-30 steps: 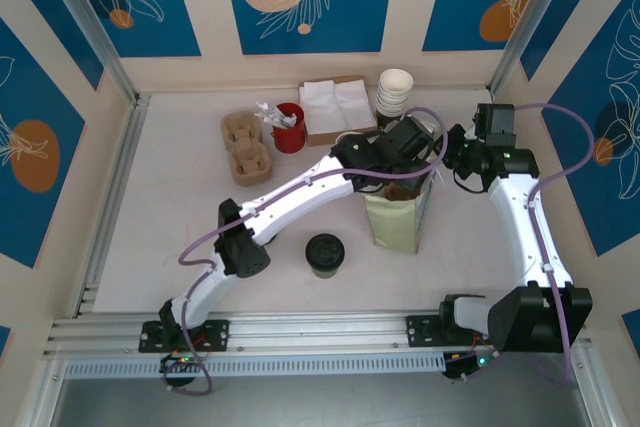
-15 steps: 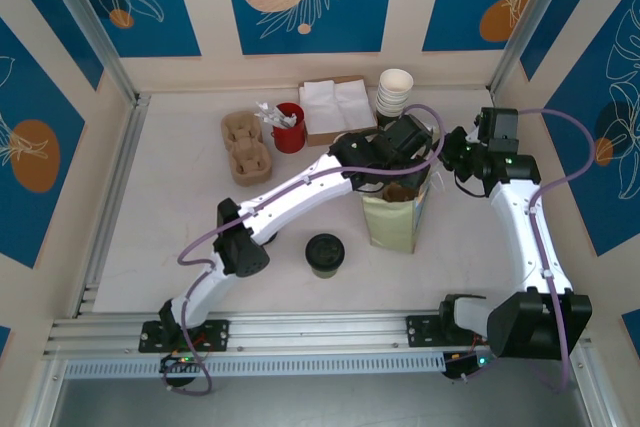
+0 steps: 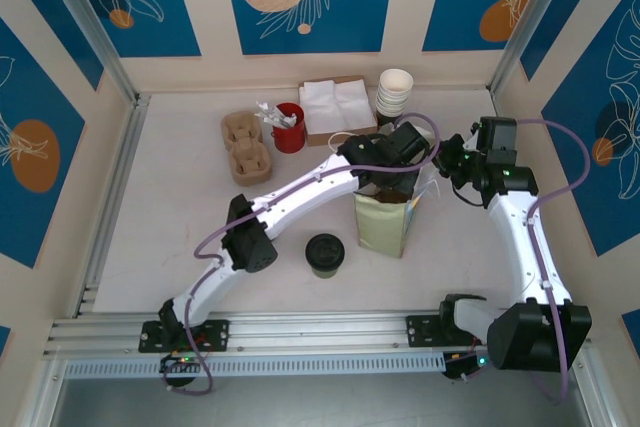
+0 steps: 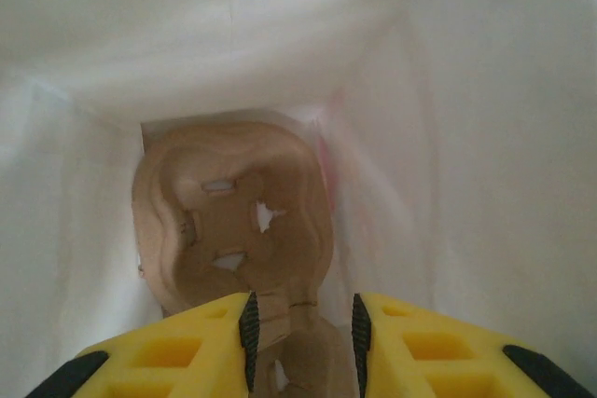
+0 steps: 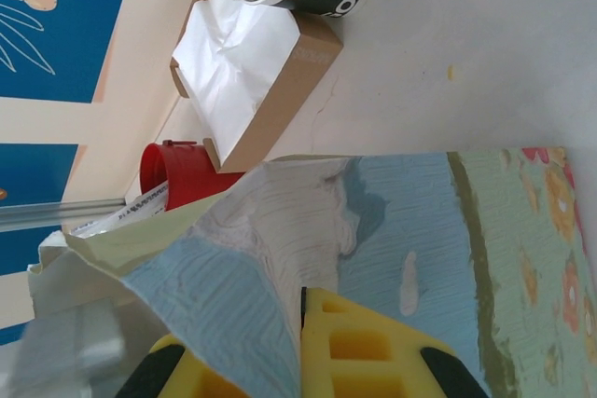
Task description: Pack the takeout coffee
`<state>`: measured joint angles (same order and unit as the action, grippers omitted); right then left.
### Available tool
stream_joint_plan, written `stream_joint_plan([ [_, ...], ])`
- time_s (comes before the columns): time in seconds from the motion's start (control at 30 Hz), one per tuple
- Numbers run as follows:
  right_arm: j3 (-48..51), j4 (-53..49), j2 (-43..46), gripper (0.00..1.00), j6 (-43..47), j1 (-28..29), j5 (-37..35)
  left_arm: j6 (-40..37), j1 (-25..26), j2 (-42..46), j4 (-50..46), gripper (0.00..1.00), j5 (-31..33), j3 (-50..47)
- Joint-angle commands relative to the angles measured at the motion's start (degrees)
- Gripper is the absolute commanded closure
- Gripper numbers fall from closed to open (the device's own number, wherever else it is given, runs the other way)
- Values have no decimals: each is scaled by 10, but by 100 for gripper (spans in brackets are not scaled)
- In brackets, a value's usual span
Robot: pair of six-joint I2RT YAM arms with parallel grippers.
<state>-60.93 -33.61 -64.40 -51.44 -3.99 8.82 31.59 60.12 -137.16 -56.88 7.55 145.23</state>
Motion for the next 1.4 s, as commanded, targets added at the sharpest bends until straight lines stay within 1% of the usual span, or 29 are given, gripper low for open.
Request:
stream_joint_plan([
  [0.0, 12, 15, 19, 100, -21, -1, 10, 19, -2, -13, -30, 67, 6, 6],
  [0.2, 20, 24, 20, 100, -21, -1, 7, 19, -1, -19, -31, 69, -6, 1],
  [0.5, 17, 54, 8, 100, 10, 0, 36, 11, -1, -39, -36, 69, -29, 4],
  [0.8, 21, 97, -8, 100, 20, 0, 78, 24, -8, -58, -39, 69, -13, 7],
  [1.2, 27, 136, -6, 100, 56, 0, 99, 35, -11, -82, -45, 68, -4, 3],
  [1.37, 31, 141, -4, 100, 66, 0, 108, 46, -16, -79, -26, 68, -5, -25],
])
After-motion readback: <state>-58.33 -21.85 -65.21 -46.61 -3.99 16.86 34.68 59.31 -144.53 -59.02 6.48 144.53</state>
